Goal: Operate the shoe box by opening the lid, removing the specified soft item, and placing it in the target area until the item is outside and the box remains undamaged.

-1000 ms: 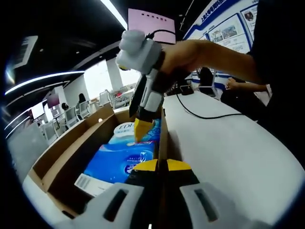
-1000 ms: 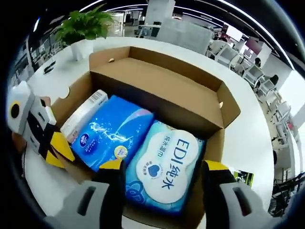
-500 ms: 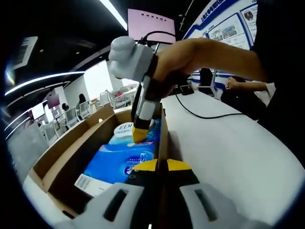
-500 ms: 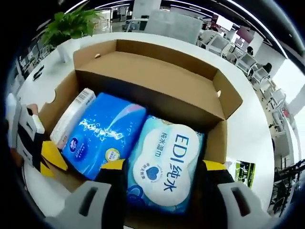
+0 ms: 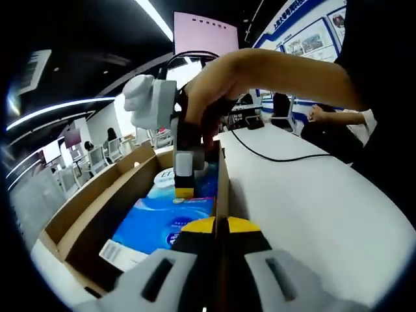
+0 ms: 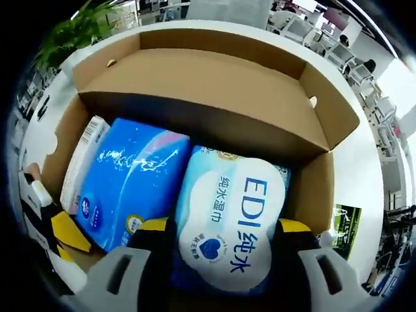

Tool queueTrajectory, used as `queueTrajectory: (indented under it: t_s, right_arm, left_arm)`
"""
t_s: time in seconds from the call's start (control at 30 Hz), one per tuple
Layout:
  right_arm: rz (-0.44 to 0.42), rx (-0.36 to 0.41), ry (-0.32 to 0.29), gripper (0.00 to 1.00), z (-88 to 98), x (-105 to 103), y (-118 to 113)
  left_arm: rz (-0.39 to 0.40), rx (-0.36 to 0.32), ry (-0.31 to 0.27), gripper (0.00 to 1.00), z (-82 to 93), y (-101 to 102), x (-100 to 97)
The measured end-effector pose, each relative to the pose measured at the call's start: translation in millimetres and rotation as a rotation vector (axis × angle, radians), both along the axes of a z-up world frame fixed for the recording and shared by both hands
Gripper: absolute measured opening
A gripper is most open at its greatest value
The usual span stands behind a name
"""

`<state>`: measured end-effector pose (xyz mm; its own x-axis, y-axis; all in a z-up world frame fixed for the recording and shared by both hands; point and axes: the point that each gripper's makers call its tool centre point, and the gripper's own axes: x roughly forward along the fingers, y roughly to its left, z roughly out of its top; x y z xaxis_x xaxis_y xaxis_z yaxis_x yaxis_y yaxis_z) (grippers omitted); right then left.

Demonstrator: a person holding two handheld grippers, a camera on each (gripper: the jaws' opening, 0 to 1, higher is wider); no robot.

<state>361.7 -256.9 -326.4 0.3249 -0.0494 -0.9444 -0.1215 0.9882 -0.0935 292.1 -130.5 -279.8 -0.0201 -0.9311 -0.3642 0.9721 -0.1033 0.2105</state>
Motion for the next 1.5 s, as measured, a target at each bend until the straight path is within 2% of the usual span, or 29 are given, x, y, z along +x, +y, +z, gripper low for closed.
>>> queueTrajectory:
  t_s: [0.23,0.33,0.43,0.67,0.77,0.83,0.9,0.97,1.03,1.1,1.23,1.33,1.5]
  right_arm:
    - [-0.033,0.033,0.08,0.66,-8.4,-0.6,-0.5]
    - [-0.101,0.039,0.056,0.69,-20.0,6.3,-2.4]
    - [-0.104,0.034,0.082,0.7,-22.8,6.7,-1.6]
    - [-0.075,0.069,0.076,0.71,-22.2,6.6,1.0]
    - [-0.036,0.073,0.047,0.71,-22.1,11.8,4.2]
    - [-0.005,0.09,0.002,0.71,-20.8,16.3,6.4]
    - [0.017,0.1,-0.016,0.71,-19.3,13.5,9.7]
    - [-0.015,0.1,-0.029,0.71,-18.5,14.8,8.9]
    - [-0.066,0.052,0.005,0.71,-19.4,10.3,7.2]
    - [-0.095,0.035,0.014,0.71,-19.8,10.2,7.1]
    - [-0.074,0.062,0.034,0.71,-21.4,12.2,5.8]
    - [-0.015,0.07,0.082,0.72,-21.9,14.1,4.7]
    - [-0.011,0.067,0.136,0.73,-24.8,11.9,5.4]
  left_arm:
    - [0.0,0.0,0.0,0.04,0.1,-0.6,-0.5]
    - [0.001,0.0,-0.001,0.04,0.2,-1.2,-0.7]
    - [0.0,-0.001,-0.001,0.04,0.3,-1.3,-0.9]
    - [0.003,-0.001,-0.005,0.04,0.2,-1.8,-0.6]
    - [0.01,-0.001,-0.011,0.03,0.1,-2.4,0.6]
    - [0.014,0.001,-0.009,0.03,0.2,-2.7,0.5]
    - [0.014,0.002,-0.008,0.03,0.0,-2.6,0.4]
    - [0.015,0.002,-0.009,0.03,0.1,-2.6,0.3]
    - [0.014,0.003,-0.002,0.03,0.3,-1.5,0.3]
    - [0.014,0.003,-0.002,0.03,0.2,-1.2,0.8]
    - [0.015,0.002,-0.003,0.03,0.4,-1.6,0.0]
    - [0.014,0.003,-0.002,0.03,0.3,-1.6,-0.4]
    - [0.014,0.002,-0.003,0.03,-0.2,-1.6,-0.4]
